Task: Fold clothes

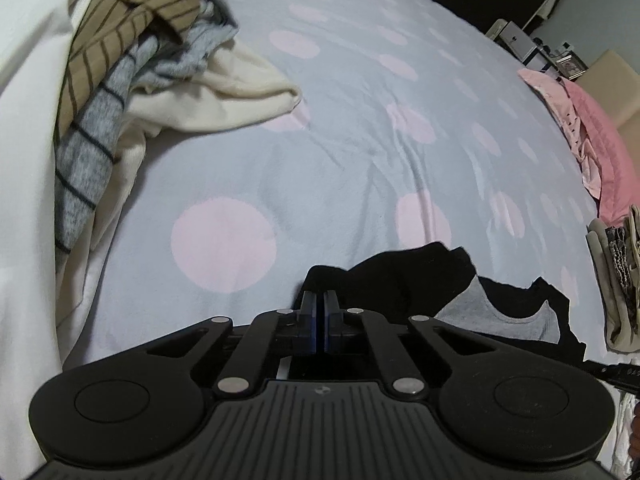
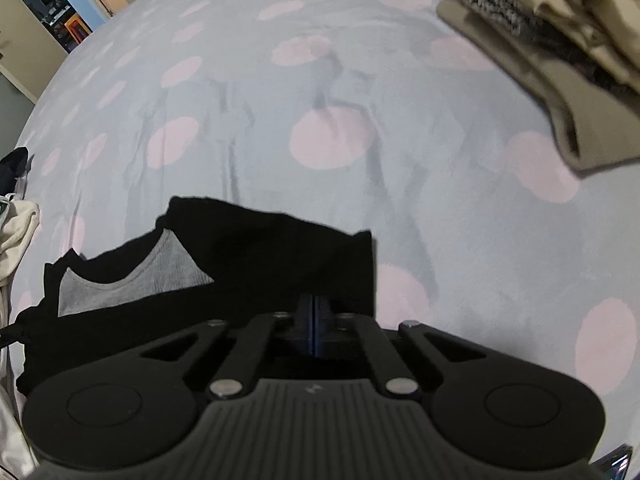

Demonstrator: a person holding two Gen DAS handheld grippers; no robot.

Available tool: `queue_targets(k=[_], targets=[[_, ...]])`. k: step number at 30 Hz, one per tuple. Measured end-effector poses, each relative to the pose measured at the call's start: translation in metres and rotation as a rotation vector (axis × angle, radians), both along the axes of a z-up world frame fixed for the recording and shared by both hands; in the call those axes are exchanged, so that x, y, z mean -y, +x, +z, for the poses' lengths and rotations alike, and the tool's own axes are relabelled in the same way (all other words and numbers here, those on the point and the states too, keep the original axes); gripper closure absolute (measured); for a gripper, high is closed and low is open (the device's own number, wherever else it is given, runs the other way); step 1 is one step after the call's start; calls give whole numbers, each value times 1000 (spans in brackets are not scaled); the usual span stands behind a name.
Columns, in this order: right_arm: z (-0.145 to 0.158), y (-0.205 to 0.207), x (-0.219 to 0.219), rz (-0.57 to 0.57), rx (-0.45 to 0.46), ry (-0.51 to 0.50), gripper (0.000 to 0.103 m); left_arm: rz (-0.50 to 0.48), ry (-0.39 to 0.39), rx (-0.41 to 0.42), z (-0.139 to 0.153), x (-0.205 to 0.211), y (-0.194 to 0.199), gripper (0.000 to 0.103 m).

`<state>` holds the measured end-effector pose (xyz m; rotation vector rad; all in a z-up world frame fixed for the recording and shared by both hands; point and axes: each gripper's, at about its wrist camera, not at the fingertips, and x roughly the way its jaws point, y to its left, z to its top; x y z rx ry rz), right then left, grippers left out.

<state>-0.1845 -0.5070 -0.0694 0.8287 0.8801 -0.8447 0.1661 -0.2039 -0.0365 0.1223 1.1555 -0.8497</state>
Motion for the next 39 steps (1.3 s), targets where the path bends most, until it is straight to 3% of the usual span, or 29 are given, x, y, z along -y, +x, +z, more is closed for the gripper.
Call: queue_targets(k=[8,11,14,18,19,21,28,32,34,39], targets=[[24,-10,9,-77,48,-48,102,85,-120,-14,12,-3,8,102],[21,-11,17,-112,37,-57,102,69,-172,-4,11,3,1,100],[15,-14,24,-155,17,-58,102,50,-185,30,17,6,-6,81],[11,-17,29,-176,8,-47,102,44,-155,76,21,-1,-10,65],[11,-18,29,-177,-8,-50,97,42,-147,88,22,-3,-11,64],[11,-18,29,-181,-39,-56,95,39,-132,111,24,-6,-13,63],[16,-31,13,-103,30,26,93,-18,-75,172,26,-30,-28,62],[12,-35,-1,-62,45,75,87,-49,-47,165,21,-47,-38,62],[7,-35,-4,-57,43,89,79,-68,-28,161,17,-54,-45,61],[-10,-30,-9,-53,10,120,79,-121,29,165,7,-68,-60,58]])
